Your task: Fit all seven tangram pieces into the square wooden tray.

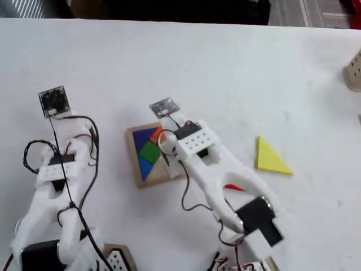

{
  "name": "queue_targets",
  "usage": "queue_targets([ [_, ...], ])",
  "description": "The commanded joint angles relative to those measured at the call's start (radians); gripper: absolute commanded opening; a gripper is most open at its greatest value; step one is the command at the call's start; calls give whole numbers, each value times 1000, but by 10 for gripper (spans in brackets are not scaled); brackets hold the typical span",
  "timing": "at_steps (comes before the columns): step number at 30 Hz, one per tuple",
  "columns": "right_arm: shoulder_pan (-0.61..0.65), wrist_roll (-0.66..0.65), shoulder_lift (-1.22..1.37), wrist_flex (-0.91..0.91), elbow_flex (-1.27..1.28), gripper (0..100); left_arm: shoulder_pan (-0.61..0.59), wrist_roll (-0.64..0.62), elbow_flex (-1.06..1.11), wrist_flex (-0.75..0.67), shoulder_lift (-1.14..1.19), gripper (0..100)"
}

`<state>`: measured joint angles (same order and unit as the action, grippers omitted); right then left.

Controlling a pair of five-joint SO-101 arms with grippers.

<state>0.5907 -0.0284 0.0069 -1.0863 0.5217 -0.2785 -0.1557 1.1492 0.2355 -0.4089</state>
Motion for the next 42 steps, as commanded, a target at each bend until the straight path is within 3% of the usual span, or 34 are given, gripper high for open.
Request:
queue_targets([
  [1,31,2,-140,67,63,18,-5,-5,-5,-6,-10,23],
  [8,189,2,-168,288,203,19,-7,-5,-5,-6,-13,23],
  [14,206,8,-74,420,212,19,-8,-5,-6,-6,-13,23],
  [24,245,2,-12,461,140,21,-8,-5,-5,-40,-7,23],
  [30,240,2,-82,427,143,18,-8,-5,-5,-40,-7,23],
  [36,236,0,-332,220,144,20,-5,-5,-5,-41,-7,23],
  [42,134,0,-492,42,190,21,-5,-5,-5,-41,-7,23],
])
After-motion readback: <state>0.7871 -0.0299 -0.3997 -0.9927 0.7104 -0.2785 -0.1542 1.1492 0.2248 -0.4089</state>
